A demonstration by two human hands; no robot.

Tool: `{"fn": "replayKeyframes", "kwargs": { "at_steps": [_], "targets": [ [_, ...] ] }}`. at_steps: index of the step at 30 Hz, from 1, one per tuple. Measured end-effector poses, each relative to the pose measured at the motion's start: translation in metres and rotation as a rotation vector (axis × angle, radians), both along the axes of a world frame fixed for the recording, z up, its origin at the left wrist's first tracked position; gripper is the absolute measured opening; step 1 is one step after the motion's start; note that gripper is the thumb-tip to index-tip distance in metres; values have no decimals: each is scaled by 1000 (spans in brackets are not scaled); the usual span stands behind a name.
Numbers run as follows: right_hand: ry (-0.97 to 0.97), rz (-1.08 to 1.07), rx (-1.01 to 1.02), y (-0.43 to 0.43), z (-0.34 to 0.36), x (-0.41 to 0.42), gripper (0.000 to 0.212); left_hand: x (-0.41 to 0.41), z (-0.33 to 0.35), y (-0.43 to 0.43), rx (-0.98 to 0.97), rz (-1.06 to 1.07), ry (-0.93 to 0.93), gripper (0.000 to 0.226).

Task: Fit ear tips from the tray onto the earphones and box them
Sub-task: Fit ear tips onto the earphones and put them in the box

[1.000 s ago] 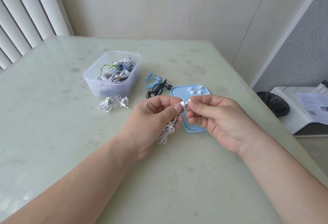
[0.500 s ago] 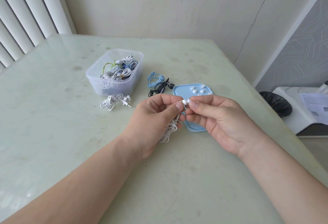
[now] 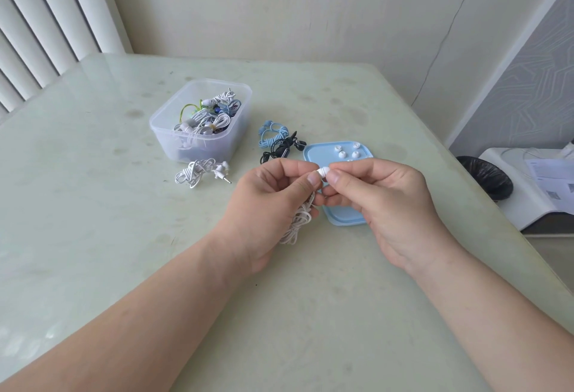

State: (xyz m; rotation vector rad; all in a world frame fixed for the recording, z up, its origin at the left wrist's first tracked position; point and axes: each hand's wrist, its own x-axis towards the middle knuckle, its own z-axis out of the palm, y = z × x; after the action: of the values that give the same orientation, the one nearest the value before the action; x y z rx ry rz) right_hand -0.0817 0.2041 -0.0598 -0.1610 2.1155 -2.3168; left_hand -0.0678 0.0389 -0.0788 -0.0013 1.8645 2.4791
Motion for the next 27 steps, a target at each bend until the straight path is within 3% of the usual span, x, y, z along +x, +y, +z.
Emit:
{"fn": "replayKeyframes", "kwargs": {
  "at_steps": [4,10,14,17,20,23,27],
  "targets": [
    [-58,41,-75,3,1,-3,8,1,3,-1,9,-37,-22,14],
    [2,106,38,4,-1,-4,8,3,13,-4,49,-108,-33,26],
    [14,43,47,12,3,-9,5,2,12,-3,46,-89,-50,25],
    [28,-91,106,26,7,-17,3,2,12,-2,56,-82,-61,10],
    [79,-187,405,37,1,-26,9,2,12,-3,77,-81,-57,6],
    [123,-142,744,39,-7,-27,12,2,14,-4,148,-94,-83,10],
    [215,-79,966,36,-11,-27,7,0,14,-7,189,-129,-81,12]
  ]
}}
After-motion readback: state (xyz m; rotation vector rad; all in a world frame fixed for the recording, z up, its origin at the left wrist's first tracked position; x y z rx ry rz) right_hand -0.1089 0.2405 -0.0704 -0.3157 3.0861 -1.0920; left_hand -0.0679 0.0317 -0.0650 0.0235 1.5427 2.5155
